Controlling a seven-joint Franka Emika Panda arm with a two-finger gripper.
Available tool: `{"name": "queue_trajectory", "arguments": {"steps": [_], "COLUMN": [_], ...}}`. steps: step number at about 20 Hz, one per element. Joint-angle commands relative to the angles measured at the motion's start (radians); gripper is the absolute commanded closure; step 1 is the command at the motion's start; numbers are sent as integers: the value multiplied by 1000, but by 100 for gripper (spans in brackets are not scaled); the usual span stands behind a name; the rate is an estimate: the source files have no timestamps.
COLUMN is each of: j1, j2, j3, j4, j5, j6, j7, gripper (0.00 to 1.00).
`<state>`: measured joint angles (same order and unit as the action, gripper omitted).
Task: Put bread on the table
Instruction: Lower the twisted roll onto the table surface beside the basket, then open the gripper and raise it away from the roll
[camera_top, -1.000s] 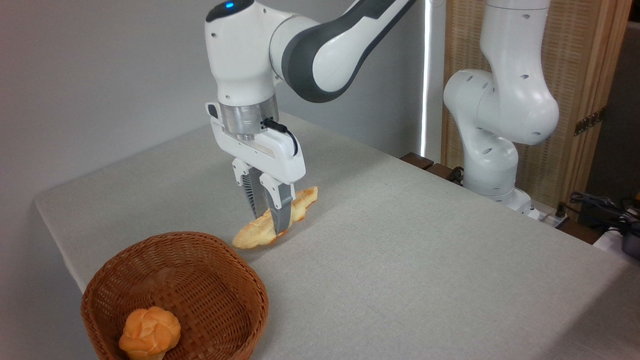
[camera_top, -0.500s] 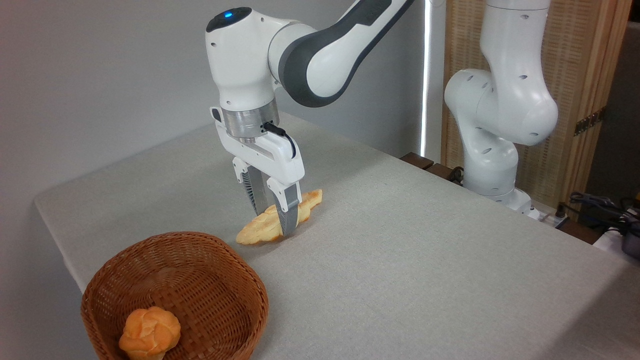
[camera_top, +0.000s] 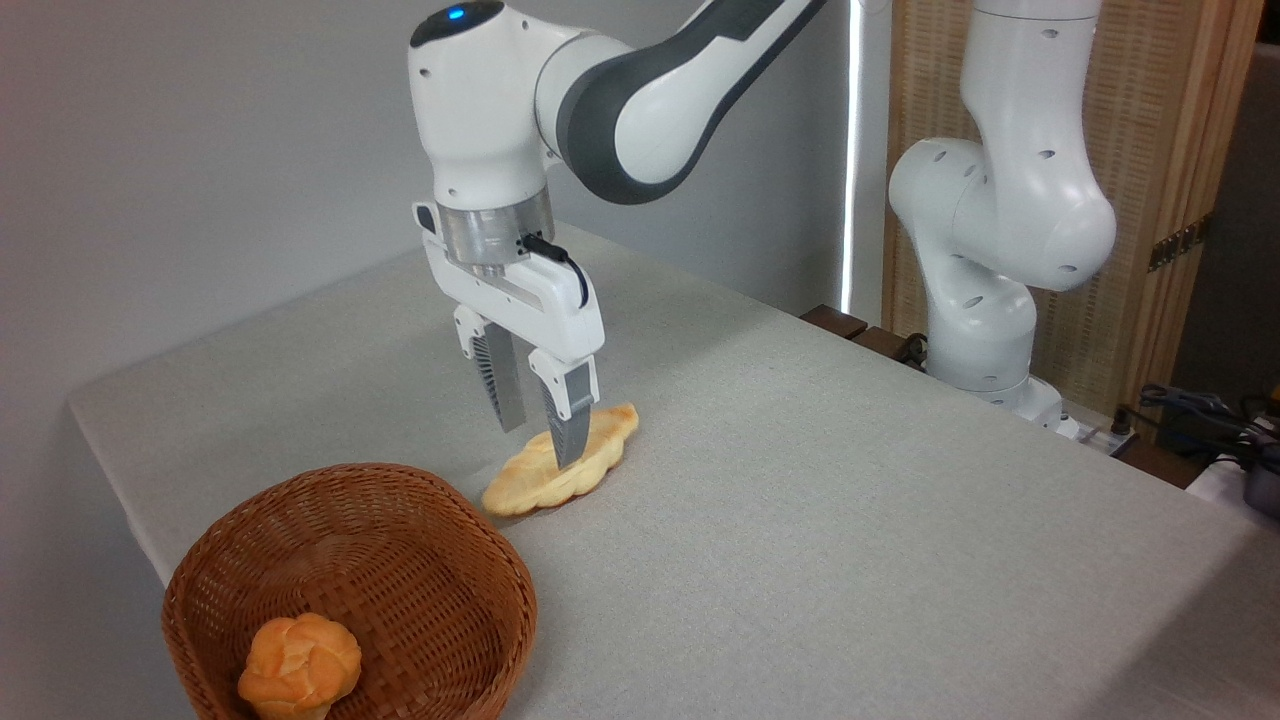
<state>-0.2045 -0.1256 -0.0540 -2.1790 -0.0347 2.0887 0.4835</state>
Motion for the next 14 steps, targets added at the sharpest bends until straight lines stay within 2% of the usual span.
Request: {"name": "queue_trajectory", "arguments": {"steps": [1, 8, 11, 14], "j1": [-1, 2, 2, 3], "j2": [-14, -14, -12, -12], "j3": [46, 91, 123, 144], "j4": [65, 128, 157, 179], "j5": [3, 15, 13, 13], "j6": [-12, -13, -16, -67], "j7": [7, 16, 73, 162], "gripper": [0, 0, 0, 0]}}
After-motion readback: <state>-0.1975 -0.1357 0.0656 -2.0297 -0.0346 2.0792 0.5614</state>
